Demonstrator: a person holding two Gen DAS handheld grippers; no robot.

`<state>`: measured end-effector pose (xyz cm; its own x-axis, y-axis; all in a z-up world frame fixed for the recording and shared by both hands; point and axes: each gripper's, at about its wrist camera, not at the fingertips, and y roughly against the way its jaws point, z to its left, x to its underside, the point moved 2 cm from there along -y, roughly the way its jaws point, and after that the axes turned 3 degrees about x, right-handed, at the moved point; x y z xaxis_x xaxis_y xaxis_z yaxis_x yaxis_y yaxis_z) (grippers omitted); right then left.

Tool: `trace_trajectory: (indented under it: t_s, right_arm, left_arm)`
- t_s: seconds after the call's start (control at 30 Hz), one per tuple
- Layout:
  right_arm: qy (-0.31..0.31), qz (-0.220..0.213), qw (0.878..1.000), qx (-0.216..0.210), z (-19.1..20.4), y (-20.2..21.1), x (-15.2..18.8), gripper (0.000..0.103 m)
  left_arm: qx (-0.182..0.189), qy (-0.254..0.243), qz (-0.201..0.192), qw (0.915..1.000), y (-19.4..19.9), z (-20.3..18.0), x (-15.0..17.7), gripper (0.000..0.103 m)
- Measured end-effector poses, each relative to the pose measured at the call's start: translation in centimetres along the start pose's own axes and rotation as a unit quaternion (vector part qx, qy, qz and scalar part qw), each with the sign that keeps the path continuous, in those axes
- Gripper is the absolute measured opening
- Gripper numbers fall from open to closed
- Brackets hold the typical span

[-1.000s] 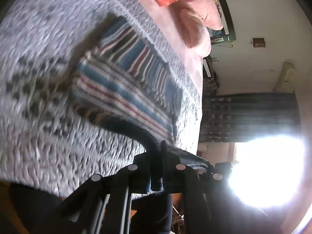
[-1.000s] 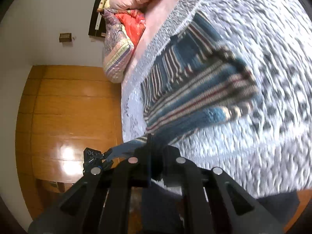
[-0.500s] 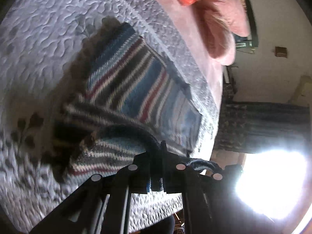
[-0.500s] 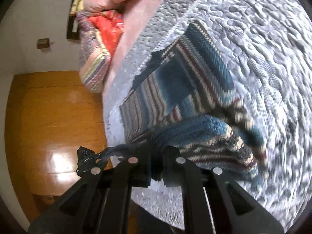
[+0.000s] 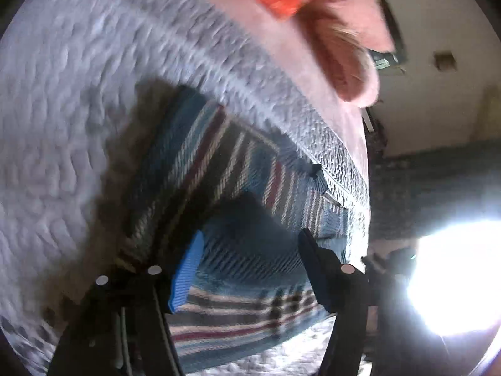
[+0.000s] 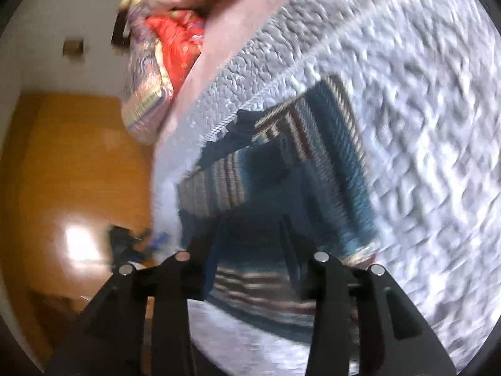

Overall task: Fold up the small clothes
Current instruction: 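Fold the hem up toward the collar with both tools and release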

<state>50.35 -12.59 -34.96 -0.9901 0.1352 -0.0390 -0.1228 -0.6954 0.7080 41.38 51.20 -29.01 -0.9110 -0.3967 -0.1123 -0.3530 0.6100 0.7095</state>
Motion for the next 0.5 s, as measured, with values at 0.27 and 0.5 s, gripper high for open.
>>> trace_trajectory:
  t_s: [0.27, 0.5]
  right_arm:
    - [0.116, 0.039, 0.985, 0.125, 0.0, -4.7, 0.4, 0.046]
    - [0.117, 0.065, 0.981, 0.143, -1.1, -6.6, -0.1, 0.047]
  left_arm:
    - [-0.107, -0.102, 0.057, 0.9874, -4.3, 0.4, -0.2, 0.063]
    - [-0.126, -0.133, 0.091, 0.9788, -6.9, 0.9, -0.1, 0.052]
